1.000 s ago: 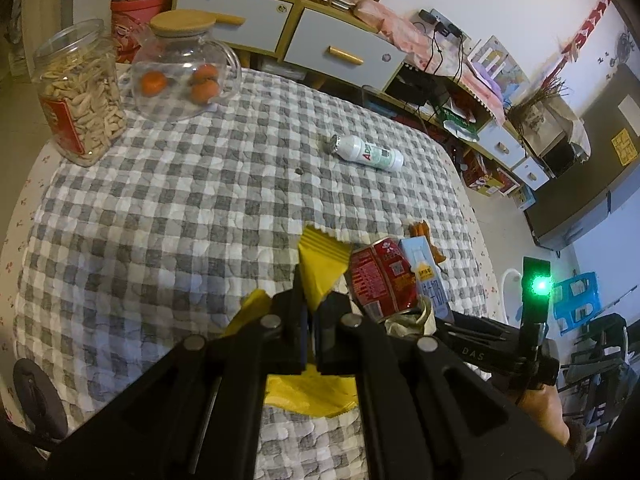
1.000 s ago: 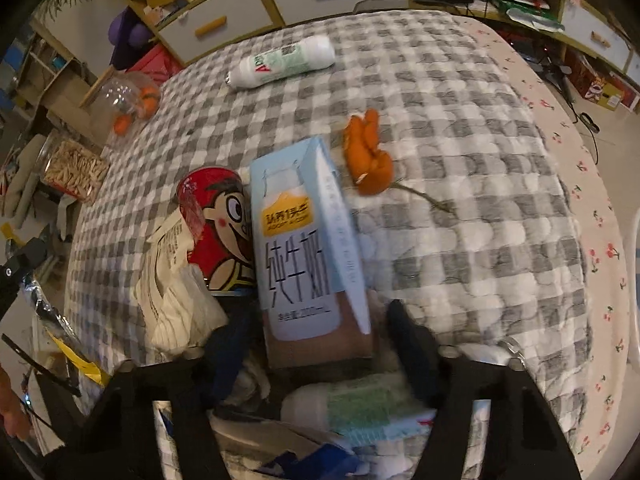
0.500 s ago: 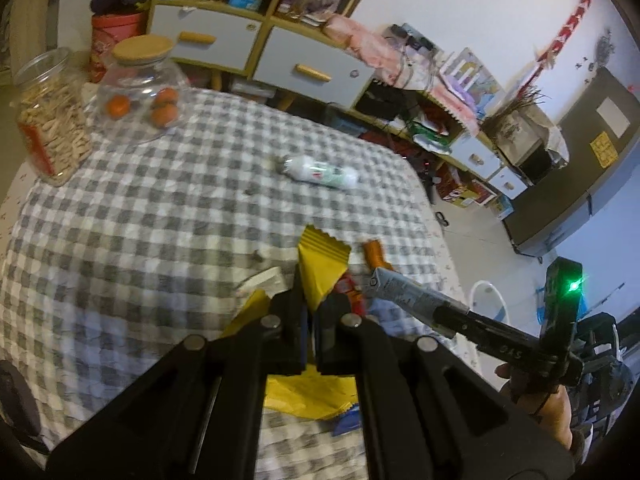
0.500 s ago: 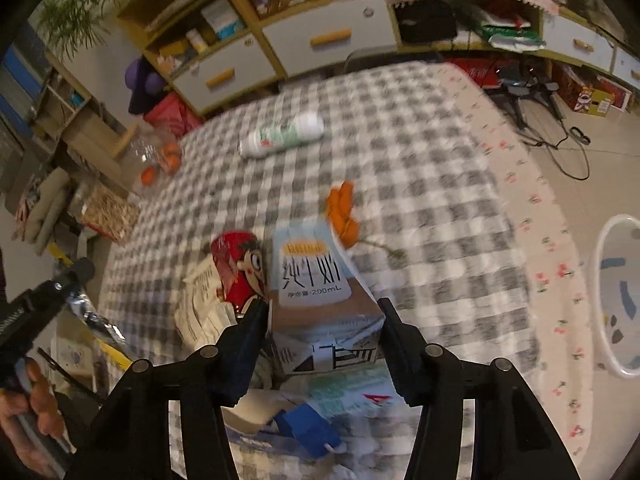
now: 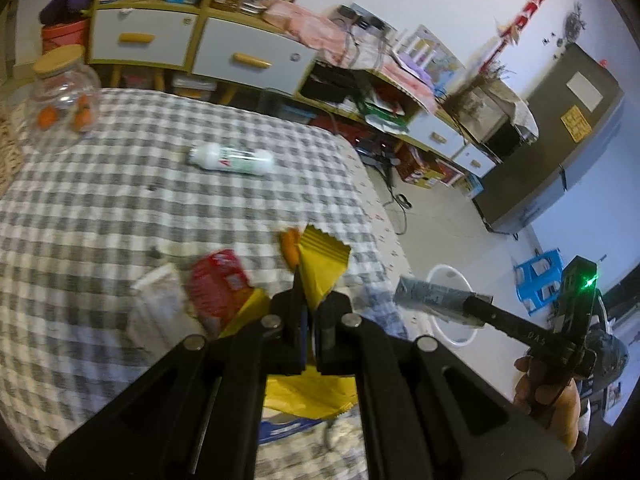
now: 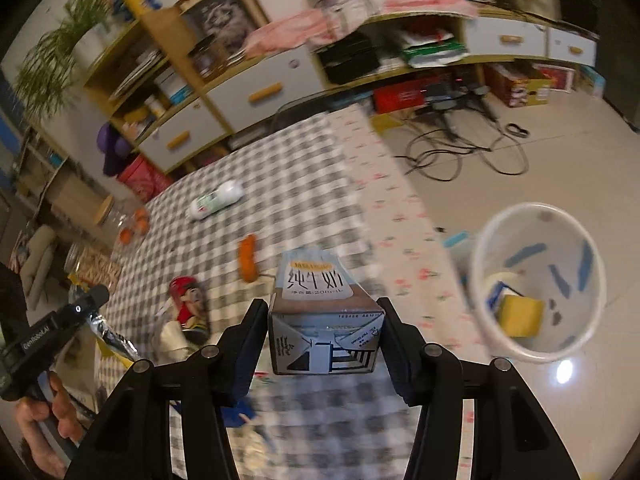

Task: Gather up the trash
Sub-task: 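Carry carton and wrapper to the white bin, opening right then left tool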

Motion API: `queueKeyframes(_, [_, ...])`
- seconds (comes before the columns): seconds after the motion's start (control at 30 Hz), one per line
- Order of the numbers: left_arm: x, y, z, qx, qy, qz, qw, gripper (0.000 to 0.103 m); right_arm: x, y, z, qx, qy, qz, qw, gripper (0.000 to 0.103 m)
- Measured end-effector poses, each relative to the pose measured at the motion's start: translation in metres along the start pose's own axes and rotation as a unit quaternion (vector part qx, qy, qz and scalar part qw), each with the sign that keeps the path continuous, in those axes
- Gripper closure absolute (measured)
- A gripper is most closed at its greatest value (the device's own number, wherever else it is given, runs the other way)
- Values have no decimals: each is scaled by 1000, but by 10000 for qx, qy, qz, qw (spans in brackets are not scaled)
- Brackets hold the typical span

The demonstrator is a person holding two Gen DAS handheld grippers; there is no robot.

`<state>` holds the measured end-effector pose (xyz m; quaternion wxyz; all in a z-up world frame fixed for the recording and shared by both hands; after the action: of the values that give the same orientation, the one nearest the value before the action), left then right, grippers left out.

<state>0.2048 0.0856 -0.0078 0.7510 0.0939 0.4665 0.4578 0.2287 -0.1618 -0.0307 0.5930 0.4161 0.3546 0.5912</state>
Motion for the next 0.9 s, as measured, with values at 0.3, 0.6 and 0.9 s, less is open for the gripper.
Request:
queueKeyframes(0.3, [-38, -41, -9, 224, -159, -202, 9994, 100, -91, 12, 1, -54, -659, -444, 9968, 48])
queueKeyframes(0.6, [-72, -86, -19, 379, -166, -396, 9984, 100, -151, 14, 3, -124, -1138, -867, 9896, 48])
queueKeyframes(0.9, [-120, -128, -22, 420, -286, -559, 9971, 100, -200, 3, -4, 105, -1467, -1280, 9808, 30])
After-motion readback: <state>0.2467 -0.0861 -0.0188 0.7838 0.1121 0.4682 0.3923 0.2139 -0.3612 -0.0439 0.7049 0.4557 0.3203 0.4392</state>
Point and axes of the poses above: each gripper's, at about its wrist camera, not at the fingertips, and y roughly against the way its jaws point, x to its left, z to its top, the point moved 6 cm from there along -y, roughly the way its jaws point, and after that the axes turned 14 degrees about -z, right-handed, at the moved point
